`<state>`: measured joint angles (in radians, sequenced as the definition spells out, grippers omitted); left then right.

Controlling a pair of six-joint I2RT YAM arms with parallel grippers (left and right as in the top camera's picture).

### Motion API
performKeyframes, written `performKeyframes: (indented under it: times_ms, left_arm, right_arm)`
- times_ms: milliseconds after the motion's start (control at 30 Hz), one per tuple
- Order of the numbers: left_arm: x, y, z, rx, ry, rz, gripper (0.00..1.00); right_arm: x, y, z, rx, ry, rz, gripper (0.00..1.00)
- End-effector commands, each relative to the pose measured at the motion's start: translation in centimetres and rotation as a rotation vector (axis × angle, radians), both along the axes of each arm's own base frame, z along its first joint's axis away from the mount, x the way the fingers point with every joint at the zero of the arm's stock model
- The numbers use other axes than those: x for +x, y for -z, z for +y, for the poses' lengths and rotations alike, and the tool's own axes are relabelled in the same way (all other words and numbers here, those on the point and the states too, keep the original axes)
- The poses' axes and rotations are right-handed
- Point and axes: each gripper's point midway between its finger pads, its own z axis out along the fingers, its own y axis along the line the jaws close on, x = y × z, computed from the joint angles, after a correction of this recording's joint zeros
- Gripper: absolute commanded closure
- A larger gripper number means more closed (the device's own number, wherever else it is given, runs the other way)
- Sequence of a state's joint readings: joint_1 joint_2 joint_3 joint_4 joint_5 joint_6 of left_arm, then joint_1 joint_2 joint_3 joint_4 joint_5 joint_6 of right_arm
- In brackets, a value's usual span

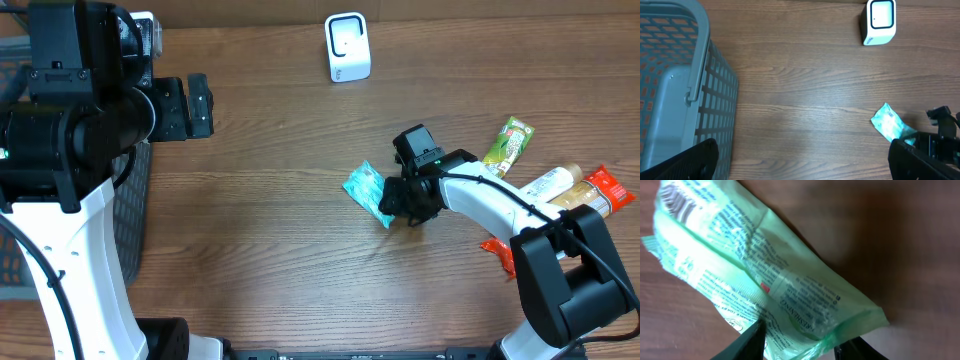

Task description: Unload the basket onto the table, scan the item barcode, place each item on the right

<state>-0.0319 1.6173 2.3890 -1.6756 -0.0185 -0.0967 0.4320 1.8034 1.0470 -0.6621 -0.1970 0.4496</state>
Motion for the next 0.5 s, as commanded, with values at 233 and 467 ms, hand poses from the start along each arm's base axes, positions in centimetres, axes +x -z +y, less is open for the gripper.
performKeyframes:
  times_ms: [233, 467]
  left_arm:
    - [0.0, -0.2, -0.1, 0.005, 0.020, -0.008, 0.00]
    - [0.0, -0.2, -0.1, 0.005, 0.020, -0.008, 0.00]
  right_arm:
    - [6.0, -1.9, 0.8, -0.010, -0.235, -0.348, 0.51]
    - [6.6, -3.4, 2.0, 0.212, -0.197, -0.333, 0.48]
